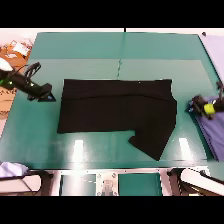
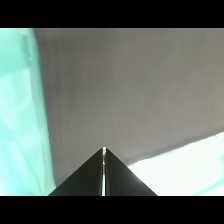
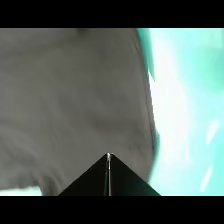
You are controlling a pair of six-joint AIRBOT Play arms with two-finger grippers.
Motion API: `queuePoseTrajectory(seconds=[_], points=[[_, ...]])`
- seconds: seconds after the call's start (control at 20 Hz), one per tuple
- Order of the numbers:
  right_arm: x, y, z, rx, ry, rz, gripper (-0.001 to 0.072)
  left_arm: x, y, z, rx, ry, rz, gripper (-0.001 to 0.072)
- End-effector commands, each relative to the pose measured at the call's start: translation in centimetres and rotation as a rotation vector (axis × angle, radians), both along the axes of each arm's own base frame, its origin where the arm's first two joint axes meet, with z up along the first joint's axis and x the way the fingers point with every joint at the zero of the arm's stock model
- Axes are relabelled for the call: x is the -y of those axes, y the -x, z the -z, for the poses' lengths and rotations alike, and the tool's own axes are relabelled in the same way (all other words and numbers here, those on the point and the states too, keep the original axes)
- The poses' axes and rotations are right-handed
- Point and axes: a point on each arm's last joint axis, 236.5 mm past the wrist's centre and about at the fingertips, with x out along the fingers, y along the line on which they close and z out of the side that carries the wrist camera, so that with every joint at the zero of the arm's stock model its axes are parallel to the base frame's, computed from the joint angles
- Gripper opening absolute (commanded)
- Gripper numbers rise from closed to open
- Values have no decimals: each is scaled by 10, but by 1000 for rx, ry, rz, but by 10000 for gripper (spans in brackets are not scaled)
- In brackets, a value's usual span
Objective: Fold the shirts.
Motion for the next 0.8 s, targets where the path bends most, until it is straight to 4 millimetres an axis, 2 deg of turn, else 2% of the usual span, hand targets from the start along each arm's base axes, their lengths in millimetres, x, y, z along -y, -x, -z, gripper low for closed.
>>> queuePoseTrajectory(seconds=[0.0, 0.05, 0.15, 0.2, 0.25, 0.35, 0.45, 0.55, 0.65, 0.75], points=[[-39, 80, 48, -140, -19, 80, 301, 5, 59, 6, 67, -41, -52, 22], [-49, 91, 63, -162, -38, 93, 354, 7, 76, 12, 86, -49, -98, 23], [-62, 105, 88, -178, -45, 106, 353, 14, 105, 22, 82, -41, -176, 29], [-68, 103, 95, -158, -50, 101, 353, 16, 116, 27, 64, -35, -216, 268], [-77, 96, 99, -126, -70, 105, 352, 17, 124, 35, 40, -30, -261, 543], [-92, 80, 99, -69, -99, 98, 347, 24, 135, 51, -8, -1, -306, 566], [-100, 69, 98, -33, -104, 85, 346, 46, 144, 68, -49, 86, -361, 566], [-101, 66, 97, -23, -96, 73, 346, 67, 144, 85, -49, 134, -425, 566], [-100, 65, 97, -11, -88, 48, 347, 72, 131, 96, 8, 122, -503, 566], [-100, 66, 97, -4, -85, 32, 347, 70, 101, 92, 127, 120, -598, 565]])
